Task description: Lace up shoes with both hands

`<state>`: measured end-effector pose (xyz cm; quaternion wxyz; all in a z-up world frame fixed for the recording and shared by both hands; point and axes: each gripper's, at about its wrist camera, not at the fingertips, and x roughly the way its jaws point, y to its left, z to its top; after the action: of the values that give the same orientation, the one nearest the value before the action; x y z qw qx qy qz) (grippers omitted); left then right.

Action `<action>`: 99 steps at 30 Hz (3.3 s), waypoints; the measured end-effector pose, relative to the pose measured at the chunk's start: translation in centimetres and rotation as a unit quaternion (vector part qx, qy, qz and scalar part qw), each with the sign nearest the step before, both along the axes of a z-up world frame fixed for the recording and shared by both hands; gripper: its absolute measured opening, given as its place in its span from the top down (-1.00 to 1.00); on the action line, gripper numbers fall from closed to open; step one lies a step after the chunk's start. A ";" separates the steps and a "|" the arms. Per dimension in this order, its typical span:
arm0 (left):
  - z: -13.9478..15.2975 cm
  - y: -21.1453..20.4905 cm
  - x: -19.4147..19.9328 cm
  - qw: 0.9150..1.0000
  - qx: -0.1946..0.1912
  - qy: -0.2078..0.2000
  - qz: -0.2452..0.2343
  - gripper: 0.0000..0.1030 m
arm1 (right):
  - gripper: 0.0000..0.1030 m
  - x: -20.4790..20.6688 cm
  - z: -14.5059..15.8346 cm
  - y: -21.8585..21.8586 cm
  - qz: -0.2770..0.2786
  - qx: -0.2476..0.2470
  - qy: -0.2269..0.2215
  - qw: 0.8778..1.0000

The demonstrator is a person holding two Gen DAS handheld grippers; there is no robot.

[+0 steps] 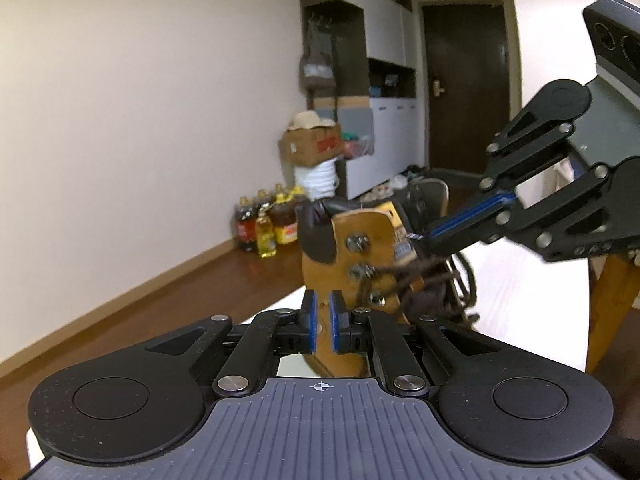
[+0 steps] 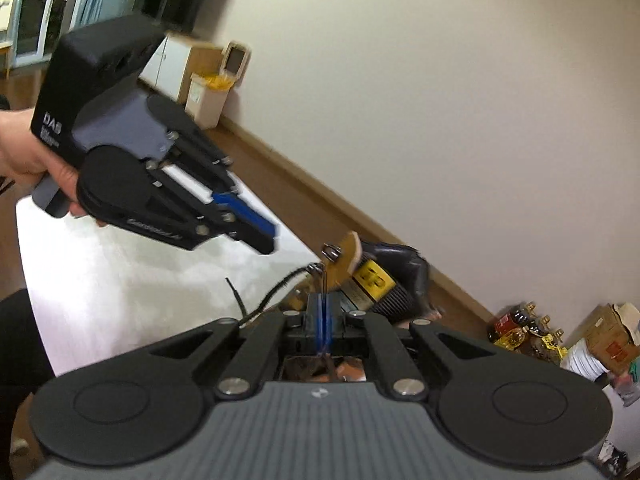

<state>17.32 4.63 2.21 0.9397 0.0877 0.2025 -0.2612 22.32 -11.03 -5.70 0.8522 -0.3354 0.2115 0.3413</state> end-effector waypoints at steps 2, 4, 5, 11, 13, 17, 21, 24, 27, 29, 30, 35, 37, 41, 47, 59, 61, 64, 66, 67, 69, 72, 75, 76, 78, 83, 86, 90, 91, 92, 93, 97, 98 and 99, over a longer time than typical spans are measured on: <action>-0.1 0.0 0.4 1.000 -0.002 -0.009 -0.013 0.85 | 0.95 0.7 0.2 1.1 -0.005 -0.019 0.006 1.000; -0.2 -0.2 0.8 0.999 0.001 -0.022 -0.029 0.85 | 0.95 1.8 0.7 2.3 -0.013 -0.035 0.022 0.999; -0.3 -0.3 0.9 0.999 0.005 -0.029 -0.035 0.85 | 0.95 2.2 0.8 2.9 -0.018 -0.041 0.025 0.999; -0.6 -0.5 1.3 0.996 0.017 -0.051 -0.066 0.84 | 0.95 2.6 1.2 4.0 -0.023 -0.063 0.039 0.997; -0.7 -0.7 1.5 0.996 0.016 -0.056 -0.072 0.84 | 0.95 2.5 1.2 4.2 -0.023 -0.069 0.040 0.997; -0.8 -1.0 1.5 0.993 0.013 -0.072 -0.088 0.85 | 0.95 2.5 1.6 4.6 -0.026 -0.071 0.041 0.996; -0.8 -1.5 1.2 0.990 0.017 -0.083 -0.111 0.85 | 0.95 1.7 2.2 5.1 -0.026 -0.072 0.038 0.996; -1.0 -2.0 0.8 0.988 0.044 -0.094 -0.118 0.79 | 0.95 1.6 2.3 5.3 -0.024 -0.075 0.035 0.996; -1.3 -2.4 0.4 0.984 0.073 -0.110 -0.122 0.79 | 0.95 1.5 2.4 5.6 -0.017 -0.084 0.029 0.996; -1.6 -2.8 0.1 0.979 0.098 -0.127 -0.126 0.79 | 0.95 1.2 2.0 5.7 -0.010 -0.096 0.020 0.995; -1.7 -2.9 0.0 0.977 0.107 -0.133 -0.129 0.79 | 0.95 1.1 2.0 5.6 -0.006 -0.102 0.017 0.995; -2.1 -4.2 0.1 0.958 0.170 -0.166 -0.158 0.78 | 0.95 0.6 1.9 6.0 0.017 -0.136 -0.002 0.991; -2.2 -4.9 0.2 0.949 0.198 -0.178 -0.171 0.78 | 0.95 0.3 1.9 6.1 0.023 -0.145 -0.007 0.989; -2.6 -6.3 0.0 0.927 0.251 -0.195 -0.197 0.78 | 0.95 0.0 1.9 6.4 0.036 -0.161 -0.014 0.986; -2.9 -7.5 0.1 0.905 0.298 -0.209 -0.219 0.77 | 0.95 -0.4 2.0 6.7 0.049 -0.177 -0.021 0.983; -3.3 -6.0 1.1 0.943 0.254 -0.141 -0.159 0.97 | 0.82 -2.6 2.7 5.3 0.038 -0.135 -0.038 0.989; -3.9 -5.1 1.5 0.955 0.242 -0.111 -0.133 0.97 | 0.77 -3.3 2.9 4.5 0.026 -0.119 -0.035 0.992; -5.6 -3.5 1.8 0.964 0.236 -0.058 -0.106 0.97 | 0.77 -4.7 2.7 3.0 0.007 -0.103 -0.028 0.994; -7.2 -2.7 1.7 0.964 0.249 -0.025 -0.095 0.97 | 0.77 -5.5 2.3 1.9 -0.007 -0.083 -0.011 0.996; -7.5 -2.5 1.6 0.964 0.249 -0.016 -0.092 0.97 | 0.77 -5.8 2.2 1.6 -0.011 -0.077 -0.006 0.997; -8.3 -2.2 1.4 0.964 0.254 0.002 -0.082 1.00 | 0.77 -6.2 1.8 1.0 -0.018 -0.063 0.012 0.998; -9.4 -1.6 1.1 0.962 0.266 0.015 -0.066 1.00 | 0.77 -6.1 0.9 -0.6 -0.026 -0.040 0.041 0.998; -8.9 -0.5 1.1 0.972 0.226 0.022 -0.056 1.00 | 0.77 -5.4 0.5 0.0 -0.026 -0.012 0.060 0.998; -8.7 -0.3 0.9 0.974 0.219 0.022 -0.054 1.00 | 0.77 -5.2 0.4 0.3 -0.025 -0.005 0.064 0.998; -8.5 0.1 0.4 0.976 0.208 0.023 -0.055 0.93 | 0.77 -5.2 0.3 1.1 -0.018 -0.007 0.065 0.998; -9.4 -0.3 -0.4 0.972 0.221 0.026 -0.080 0.87 | 0.77 -4.1 -1.6 3.5 0.007 -0.017 0.080 0.997; -10.8 -0.8 0.5 0.969 0.224 0.037 -0.097 0.84 | 0.76 -2.6 -3.2 5.2 0.019 -0.025 0.082 0.996; -11.8 -1.6 2.8 0.968 0.212 0.059 -0.120 0.74 | 0.76 -2.2 -3.7 5.6 0.021 -0.020 0.085 0.996; -12.0 -1.7 3.1 0.968 0.211 0.061 -0.123 0.74 | 0.77 -2.2 -3.7 5.5 0.020 -0.020 0.085 0.996; -12.1 -1.7 3.7 0.967 0.207 0.066 -0.129 0.74 | 0.76 -2.2 -3.6 5.4 0.019 -0.019 0.086 0.996; -12.2 -1.8 4.2 0.967 0.204 0.070 -0.133 0.74 | 0.77 -2.1 -3.7 5.3 0.016 -0.015 0.088 0.996; -12.3 -1.9 5.6 0.963 0.194 0.089 -0.163 0.74 | 0.76 -1.5 -3.4 4.4 0.016 0.009 0.108 0.994; -12.5 -2.0 5.9 0.961 0.198 0.094 -0.171 0.74 | 0.76 -1.2 -3.6 4.6 0.018 0.013 0.109 0.994; -12.7 -2.2 6.1 0.958 0.206 0.099 -0.175 0.75 | 0.76 -1.0 -3.7 4.7 0.019 0.016 0.109 0.994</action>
<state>23.39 2.47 -10.53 0.8163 0.2868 0.3250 -0.3817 21.37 -6.37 -9.44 0.8224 -0.2863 0.2916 0.3957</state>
